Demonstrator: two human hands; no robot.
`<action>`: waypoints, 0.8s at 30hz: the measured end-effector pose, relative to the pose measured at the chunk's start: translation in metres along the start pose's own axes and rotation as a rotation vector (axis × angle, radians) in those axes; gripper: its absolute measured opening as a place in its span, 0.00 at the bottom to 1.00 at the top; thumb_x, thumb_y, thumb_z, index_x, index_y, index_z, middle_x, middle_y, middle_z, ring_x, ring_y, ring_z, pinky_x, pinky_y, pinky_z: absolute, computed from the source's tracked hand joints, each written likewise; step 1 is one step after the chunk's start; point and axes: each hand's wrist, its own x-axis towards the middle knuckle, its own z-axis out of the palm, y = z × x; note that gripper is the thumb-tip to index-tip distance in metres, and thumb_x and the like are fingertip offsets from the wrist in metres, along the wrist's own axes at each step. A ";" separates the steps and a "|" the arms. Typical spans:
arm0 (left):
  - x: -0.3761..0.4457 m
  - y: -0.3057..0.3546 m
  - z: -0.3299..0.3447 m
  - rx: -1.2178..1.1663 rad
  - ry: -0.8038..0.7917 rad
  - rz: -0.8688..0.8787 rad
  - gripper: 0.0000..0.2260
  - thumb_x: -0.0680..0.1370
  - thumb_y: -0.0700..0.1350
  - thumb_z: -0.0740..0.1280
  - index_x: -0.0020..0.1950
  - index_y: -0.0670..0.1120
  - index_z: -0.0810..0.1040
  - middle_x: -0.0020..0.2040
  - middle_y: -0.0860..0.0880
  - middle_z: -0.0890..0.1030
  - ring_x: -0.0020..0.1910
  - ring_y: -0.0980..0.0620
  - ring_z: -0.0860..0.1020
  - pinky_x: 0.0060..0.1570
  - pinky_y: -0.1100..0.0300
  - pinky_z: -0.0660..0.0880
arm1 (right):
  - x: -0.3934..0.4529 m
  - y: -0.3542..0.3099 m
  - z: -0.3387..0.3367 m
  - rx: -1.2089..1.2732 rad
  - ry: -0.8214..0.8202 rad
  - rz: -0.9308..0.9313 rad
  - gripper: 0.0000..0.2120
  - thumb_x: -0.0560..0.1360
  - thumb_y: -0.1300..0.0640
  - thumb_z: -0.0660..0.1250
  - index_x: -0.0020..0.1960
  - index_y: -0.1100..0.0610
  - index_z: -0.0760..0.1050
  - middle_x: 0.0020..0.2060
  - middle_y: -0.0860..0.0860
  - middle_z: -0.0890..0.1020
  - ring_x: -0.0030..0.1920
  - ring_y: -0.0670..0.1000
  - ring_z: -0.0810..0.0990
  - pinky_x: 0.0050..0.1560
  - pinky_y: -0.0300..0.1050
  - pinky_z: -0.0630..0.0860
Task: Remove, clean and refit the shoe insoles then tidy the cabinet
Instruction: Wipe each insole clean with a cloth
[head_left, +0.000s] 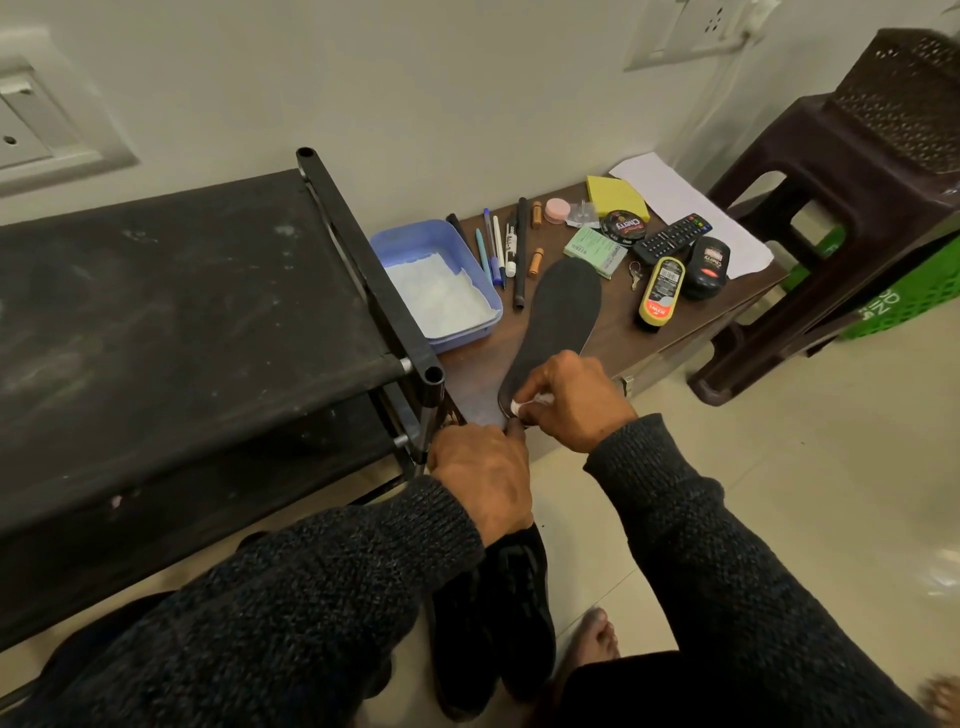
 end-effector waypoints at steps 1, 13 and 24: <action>0.000 -0.002 -0.002 -0.007 -0.024 0.022 0.36 0.82 0.57 0.64 0.83 0.48 0.49 0.66 0.46 0.75 0.62 0.44 0.76 0.49 0.50 0.73 | 0.001 0.005 -0.002 -0.002 -0.001 0.033 0.05 0.73 0.59 0.75 0.47 0.51 0.87 0.48 0.51 0.85 0.51 0.51 0.82 0.49 0.42 0.78; 0.003 -0.001 -0.013 -0.049 -0.122 0.025 0.41 0.79 0.59 0.68 0.83 0.48 0.48 0.67 0.45 0.74 0.63 0.44 0.76 0.57 0.44 0.78 | 0.025 0.032 0.000 -0.042 0.269 0.197 0.09 0.75 0.60 0.72 0.55 0.57 0.84 0.56 0.58 0.83 0.55 0.59 0.82 0.53 0.54 0.82; 0.002 0.002 -0.013 0.021 -0.115 0.015 0.37 0.82 0.56 0.65 0.83 0.47 0.49 0.68 0.44 0.74 0.64 0.42 0.76 0.59 0.44 0.77 | -0.003 0.014 0.019 -0.058 0.080 0.117 0.06 0.73 0.60 0.75 0.49 0.52 0.86 0.51 0.53 0.84 0.49 0.53 0.83 0.45 0.41 0.79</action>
